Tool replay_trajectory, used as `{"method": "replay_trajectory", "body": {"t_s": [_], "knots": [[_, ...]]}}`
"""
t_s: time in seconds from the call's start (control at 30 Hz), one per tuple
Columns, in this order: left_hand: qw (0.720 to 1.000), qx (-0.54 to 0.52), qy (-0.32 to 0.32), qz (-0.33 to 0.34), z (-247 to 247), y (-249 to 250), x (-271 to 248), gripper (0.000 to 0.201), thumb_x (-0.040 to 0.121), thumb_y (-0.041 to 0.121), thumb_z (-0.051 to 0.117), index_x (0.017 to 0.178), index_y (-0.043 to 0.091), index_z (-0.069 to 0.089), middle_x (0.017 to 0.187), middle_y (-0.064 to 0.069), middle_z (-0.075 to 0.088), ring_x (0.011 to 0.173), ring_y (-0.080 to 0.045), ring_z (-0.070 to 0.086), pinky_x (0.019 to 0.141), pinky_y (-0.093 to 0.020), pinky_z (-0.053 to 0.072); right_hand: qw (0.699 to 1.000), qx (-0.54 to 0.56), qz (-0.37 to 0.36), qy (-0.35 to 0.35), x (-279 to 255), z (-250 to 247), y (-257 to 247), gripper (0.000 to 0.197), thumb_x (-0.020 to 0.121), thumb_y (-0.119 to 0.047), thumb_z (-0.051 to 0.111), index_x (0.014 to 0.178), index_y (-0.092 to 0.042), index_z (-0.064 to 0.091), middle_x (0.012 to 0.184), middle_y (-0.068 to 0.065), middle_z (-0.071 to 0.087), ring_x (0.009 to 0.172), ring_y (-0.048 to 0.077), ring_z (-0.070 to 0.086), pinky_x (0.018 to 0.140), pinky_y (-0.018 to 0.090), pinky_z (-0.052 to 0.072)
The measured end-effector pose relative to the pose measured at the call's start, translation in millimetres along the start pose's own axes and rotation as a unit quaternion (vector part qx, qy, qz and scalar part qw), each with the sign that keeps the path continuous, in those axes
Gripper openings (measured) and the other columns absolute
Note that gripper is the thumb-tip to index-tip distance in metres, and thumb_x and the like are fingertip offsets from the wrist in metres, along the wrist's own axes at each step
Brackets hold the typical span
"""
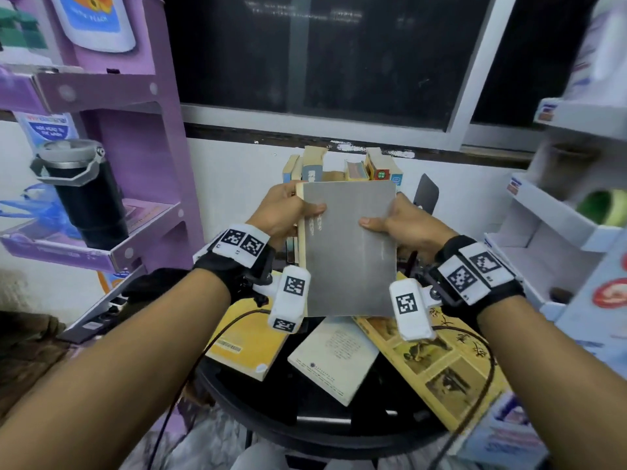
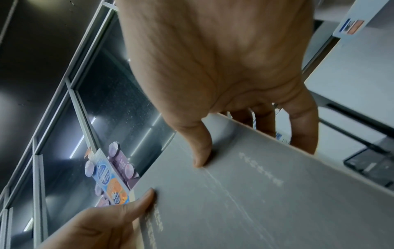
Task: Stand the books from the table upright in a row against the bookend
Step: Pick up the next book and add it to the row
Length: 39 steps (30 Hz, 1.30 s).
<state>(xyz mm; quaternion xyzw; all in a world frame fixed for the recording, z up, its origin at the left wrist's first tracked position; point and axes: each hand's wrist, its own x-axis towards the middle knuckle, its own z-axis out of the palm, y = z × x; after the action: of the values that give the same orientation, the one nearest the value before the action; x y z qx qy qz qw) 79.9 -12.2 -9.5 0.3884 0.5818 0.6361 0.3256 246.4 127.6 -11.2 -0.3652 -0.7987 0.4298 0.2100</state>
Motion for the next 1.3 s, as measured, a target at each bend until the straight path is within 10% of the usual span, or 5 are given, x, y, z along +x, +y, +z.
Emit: {"method": "replay_trajectory", "body": {"t_s": [0.13,0.6,0.77,1.0,1.3], "knots": [[0.999,-0.028,-0.022,0.014,29.6,0.2,6.0,0.033,0.085,-0.006,0.060,0.112,0.012,0.062,0.092,-0.008,0.070,0.075,-0.019,0.069,0.056,-0.031,0.057,0.998,-0.023,-0.006,0.061,-13.4,-23.7,10.4,0.083,0.059,-0.057,0.078,0.130,-0.026,0.046,0.121,-0.003,0.065,0.107,0.019,0.064,0.091,0.047,0.054],[0.995,-0.055,-0.012,0.081,102.3,-17.7,18.7,0.023,0.084,0.000,0.064,0.095,0.020,0.068,0.096,-0.007,0.073,0.089,-0.026,0.070,0.085,-0.048,0.056,0.939,-0.041,-0.046,0.338,-34.3,-28.8,43.9,0.050,0.080,-0.026,0.077,0.109,-0.019,0.038,0.121,0.009,0.048,0.105,0.025,0.053,0.091,0.039,0.048],[0.993,-0.068,-0.044,0.087,109.8,-17.3,16.9,0.034,0.085,0.000,0.064,0.115,0.015,0.062,0.107,-0.009,0.070,0.096,-0.026,0.068,0.083,-0.043,0.057,0.935,-0.118,-0.054,0.330,-34.5,-28.0,48.4,0.036,0.087,-0.030,0.070,0.117,-0.017,0.054,0.125,0.007,0.043,0.117,0.025,0.048,0.102,0.038,0.044],[0.989,-0.086,-0.116,0.043,100.6,-6.4,13.7,0.036,0.076,0.022,0.068,0.111,0.020,0.063,0.106,-0.009,0.066,0.092,-0.021,0.063,0.074,-0.040,0.055,0.970,-0.076,-0.072,0.219,-48.8,-31.5,38.9,0.055,0.081,-0.028,0.076,0.128,-0.019,0.048,0.119,0.000,0.053,0.088,0.015,0.062,0.079,0.038,0.056],[0.975,-0.107,-0.195,0.005,92.7,7.3,9.0,0.046,0.096,0.037,0.044,0.127,0.007,0.059,0.120,-0.010,0.059,0.105,-0.030,0.060,0.086,-0.050,0.054,0.989,-0.097,-0.066,0.086,-71.6,-34.5,18.6,0.102,0.066,-0.046,0.084,0.148,-0.021,0.029,0.148,-0.002,0.043,0.124,0.015,0.051,0.100,0.034,0.045]]}}
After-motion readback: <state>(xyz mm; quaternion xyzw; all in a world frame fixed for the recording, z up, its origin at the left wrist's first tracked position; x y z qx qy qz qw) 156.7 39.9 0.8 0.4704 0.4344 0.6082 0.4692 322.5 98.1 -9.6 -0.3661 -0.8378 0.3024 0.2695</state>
